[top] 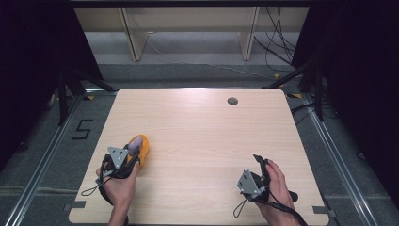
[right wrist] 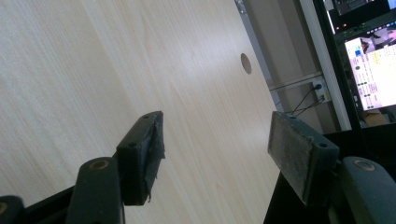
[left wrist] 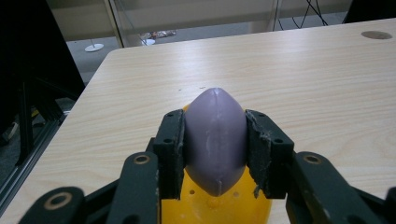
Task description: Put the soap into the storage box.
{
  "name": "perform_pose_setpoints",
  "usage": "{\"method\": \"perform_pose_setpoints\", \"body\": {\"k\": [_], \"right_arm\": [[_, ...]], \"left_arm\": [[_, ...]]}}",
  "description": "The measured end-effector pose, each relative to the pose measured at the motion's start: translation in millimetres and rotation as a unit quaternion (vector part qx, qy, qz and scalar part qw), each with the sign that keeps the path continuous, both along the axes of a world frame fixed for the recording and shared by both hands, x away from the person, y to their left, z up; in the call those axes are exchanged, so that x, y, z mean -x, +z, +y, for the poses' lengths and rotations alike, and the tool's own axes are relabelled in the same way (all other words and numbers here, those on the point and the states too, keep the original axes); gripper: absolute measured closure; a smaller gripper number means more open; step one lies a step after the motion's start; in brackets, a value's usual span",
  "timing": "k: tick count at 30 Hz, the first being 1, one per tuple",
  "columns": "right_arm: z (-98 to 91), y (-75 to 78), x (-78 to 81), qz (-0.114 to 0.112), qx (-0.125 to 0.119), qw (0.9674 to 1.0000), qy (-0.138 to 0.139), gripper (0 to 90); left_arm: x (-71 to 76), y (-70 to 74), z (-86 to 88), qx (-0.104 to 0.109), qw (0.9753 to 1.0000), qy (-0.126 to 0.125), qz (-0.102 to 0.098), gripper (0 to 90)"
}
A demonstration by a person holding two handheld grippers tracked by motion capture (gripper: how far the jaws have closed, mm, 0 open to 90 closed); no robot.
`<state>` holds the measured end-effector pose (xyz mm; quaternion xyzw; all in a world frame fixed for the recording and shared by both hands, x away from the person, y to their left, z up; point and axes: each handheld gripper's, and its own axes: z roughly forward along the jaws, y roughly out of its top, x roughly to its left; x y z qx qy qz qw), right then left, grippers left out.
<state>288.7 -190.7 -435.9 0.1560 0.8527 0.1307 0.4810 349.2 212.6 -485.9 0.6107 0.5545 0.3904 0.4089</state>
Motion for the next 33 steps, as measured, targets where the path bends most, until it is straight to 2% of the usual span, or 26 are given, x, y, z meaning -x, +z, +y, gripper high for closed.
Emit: {"method": "perform_pose_setpoints", "body": {"k": [5,8,10,16,21,24,25,26,27,28,31,33], "right_arm": [[0.4,-0.3,0.1,0.000,0.000,1.0000,0.000,36.5],[0.4,-0.2,0.1,0.001,0.001,1.0000,0.000,36.4],[0.4,-0.2,0.3,0.002,0.000,1.0000,0.001,36.3],[-0.1,-0.5,-0.5,0.000,0.003,1.0000,0.003,36.2],[-0.8,-0.6,-1.4,0.001,0.004,1.0000,0.006,36.0],[-0.6,-0.8,-1.3,0.002,0.003,1.0000,0.006,35.8],[-0.8,-0.8,-1.1,0.002,0.003,1.0000,0.005,35.8],[-1.2,1.4,-2.5,-0.003,0.018,0.9997,0.018,35.8],[-1.2,1.0,-2.0,-0.001,0.014,0.9998,0.015,35.7],[-0.8,-0.9,-0.1,0.006,-0.004,1.0000,-0.002,35.7],[-0.7,-1.4,0.3,0.009,-0.008,0.9999,-0.004,35.6],[-1.0,-1.6,0.1,0.012,-0.009,0.9999,-0.004,35.6]], "left_arm": [[-2.0,-0.1,0.6,0.005,0.9998,-0.002,0.018,58.9],[-2.4,-1.1,0.2,0.016,0.9993,-0.003,0.033,58.6],[-2.5,-1.0,0.9,0.018,0.9992,-0.007,0.035,57.4],[1.3,7.7,3.2,0.032,0.9992,-0.007,0.025,45.5],[20.7,19.3,0.2,0.042,0.9990,-0.013,-0.003,42.4],[34.7,21.2,-4.4,0.043,0.9987,-0.026,-0.006,42.3],[39.1,21.4,-6.4,0.044,0.9985,-0.034,-0.001,42.3],[43.0,21.6,-8.4,0.043,0.9981,-0.042,0.007,42.1],[46.3,21.6,-10.4,0.043,0.9978,-0.048,0.016,41.8],[49.0,21.5,-12.4,0.043,0.9970,-0.058,0.028,41.7],[54.3,20.2,-18.3,0.043,0.9936,-0.085,0.061,41.0],[56.0,19.6,-21.3,0.039,0.9923,-0.093,0.072,40.8]]}}
